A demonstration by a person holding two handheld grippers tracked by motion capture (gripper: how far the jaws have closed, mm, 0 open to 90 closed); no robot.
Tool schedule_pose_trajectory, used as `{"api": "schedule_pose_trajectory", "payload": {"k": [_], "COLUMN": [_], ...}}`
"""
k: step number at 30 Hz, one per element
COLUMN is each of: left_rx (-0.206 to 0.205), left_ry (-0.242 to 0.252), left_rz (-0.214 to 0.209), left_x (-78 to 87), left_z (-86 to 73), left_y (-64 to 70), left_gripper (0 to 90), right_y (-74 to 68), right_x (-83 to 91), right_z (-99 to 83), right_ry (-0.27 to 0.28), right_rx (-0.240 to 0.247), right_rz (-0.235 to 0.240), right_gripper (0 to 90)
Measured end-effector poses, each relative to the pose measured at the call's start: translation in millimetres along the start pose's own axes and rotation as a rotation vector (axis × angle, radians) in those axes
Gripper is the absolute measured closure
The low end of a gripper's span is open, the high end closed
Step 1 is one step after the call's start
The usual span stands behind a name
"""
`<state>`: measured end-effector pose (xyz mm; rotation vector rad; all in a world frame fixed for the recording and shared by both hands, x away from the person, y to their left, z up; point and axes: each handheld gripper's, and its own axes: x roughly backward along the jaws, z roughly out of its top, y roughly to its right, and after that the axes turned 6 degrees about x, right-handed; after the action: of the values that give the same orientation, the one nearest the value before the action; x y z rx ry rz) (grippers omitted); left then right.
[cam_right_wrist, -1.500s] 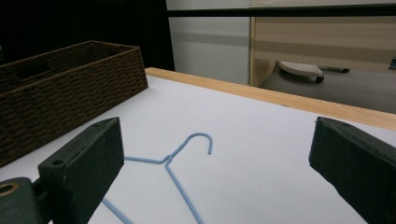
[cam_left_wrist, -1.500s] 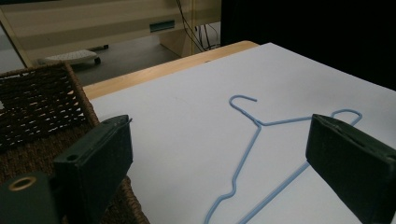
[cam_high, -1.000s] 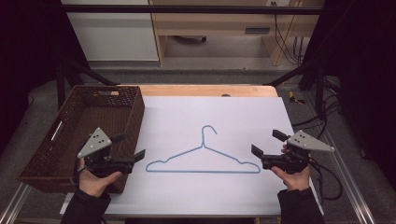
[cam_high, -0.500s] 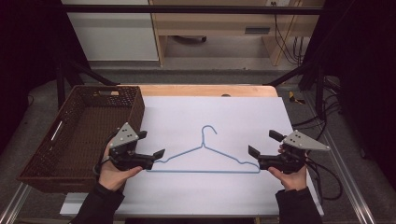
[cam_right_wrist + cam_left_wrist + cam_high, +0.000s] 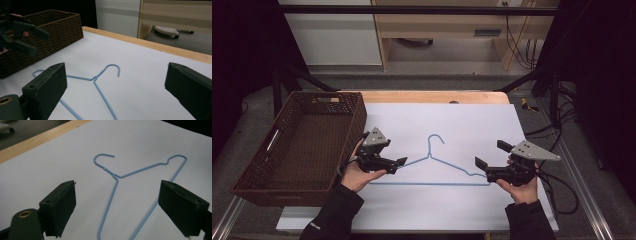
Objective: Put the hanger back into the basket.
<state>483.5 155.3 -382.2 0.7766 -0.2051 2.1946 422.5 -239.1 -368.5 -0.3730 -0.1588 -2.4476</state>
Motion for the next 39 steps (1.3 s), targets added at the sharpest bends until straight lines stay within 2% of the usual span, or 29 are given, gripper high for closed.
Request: {"api": "schedule_pose_trajectory", "payload": {"k": [4,6,8,17,27,30,32,35,39], "left_rx": [0.005,0.008,0.008,-0.02,-0.034,-0.041,-0.041,-0.047,-0.065], "left_ry": [-0.03,-0.055,-0.063,-0.149,-0.239,-0.261,-0.27,-0.278,-0.285], "left_rz": [-0.004,-0.023,-0.024,-0.007,-0.011,-0.003,-0.005,-0.016,-0.005], "left_x": [-15.3,-26.3,-29.9,-60.0,-96.3,-102.3,-104.5,-106.9,-108.8], "left_z": [-0.7,-1.6,-2.0,-4.2,-11.6,-14.4,-15.9,-17.1,-18.2], "left_y": [-2.0,-3.4,-3.6,-6.0,-6.1,-8.3,-9.8,-10.2,-9.4], "left_gripper": [18.8,21.5,22.4,28.7,46.3,51.2,57.7,61.4,67.9], "right_y": [-1.5,-2.3,-2.2,-3.4,-3.5,-3.4,-3.7,-3.8,-3.9], "right_x": [-4.9,-6.9,-8.0,-12.3,-14.5,-14.6,-14.9,-15.5,-16.2], "right_z": [-1.6,-2.4,-2.9,-4.5,-5.7,-5.7,-5.8,-5.9,-6.2], "right_ry": [-0.016,-0.024,-0.027,-0.043,-0.049,-0.05,-0.051,-0.052,-0.054], "right_rx": [0.004,0.009,0.017,0.022,0.027,0.027,0.024,0.025,0.026], "right_rz": [0.001,0.002,0.004,0.006,0.01,0.01,0.011,0.008,0.01], "right_gripper": [4.8,4.7,4.8,4.7,4.8,4.8,4.8,4.8,4.8]}}
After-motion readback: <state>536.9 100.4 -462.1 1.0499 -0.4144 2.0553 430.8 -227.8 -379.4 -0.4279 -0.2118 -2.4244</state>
